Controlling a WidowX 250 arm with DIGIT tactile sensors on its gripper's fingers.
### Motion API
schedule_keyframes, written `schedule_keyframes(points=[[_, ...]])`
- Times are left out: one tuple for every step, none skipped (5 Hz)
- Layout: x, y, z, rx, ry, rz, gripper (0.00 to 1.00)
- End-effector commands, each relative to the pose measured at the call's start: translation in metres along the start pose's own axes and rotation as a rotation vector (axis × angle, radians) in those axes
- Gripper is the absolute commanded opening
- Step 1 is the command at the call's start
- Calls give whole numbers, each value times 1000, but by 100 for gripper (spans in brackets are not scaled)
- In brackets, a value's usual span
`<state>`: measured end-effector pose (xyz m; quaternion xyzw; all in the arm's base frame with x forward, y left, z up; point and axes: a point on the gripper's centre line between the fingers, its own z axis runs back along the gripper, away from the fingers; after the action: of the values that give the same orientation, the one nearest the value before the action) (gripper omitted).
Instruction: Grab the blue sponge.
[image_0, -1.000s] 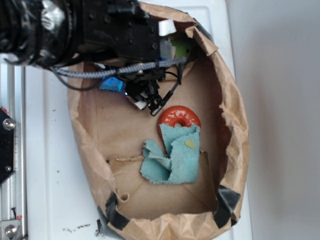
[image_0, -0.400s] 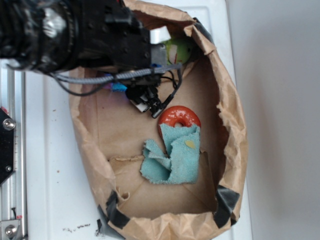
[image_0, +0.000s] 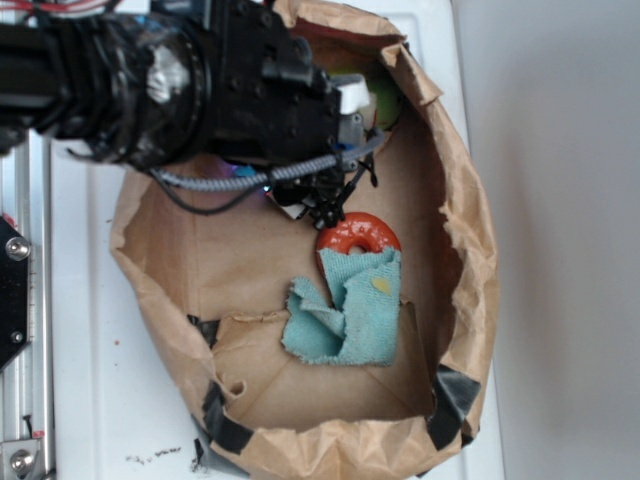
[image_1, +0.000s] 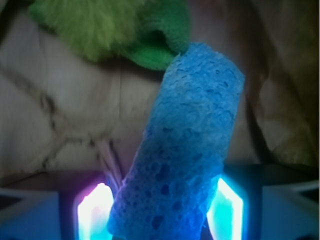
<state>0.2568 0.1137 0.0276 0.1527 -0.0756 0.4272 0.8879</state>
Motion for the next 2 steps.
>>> schedule_keyframes(points=[[5, 16, 21, -77, -92, -24, 0], [4, 18, 67, -157, -110, -164, 0]])
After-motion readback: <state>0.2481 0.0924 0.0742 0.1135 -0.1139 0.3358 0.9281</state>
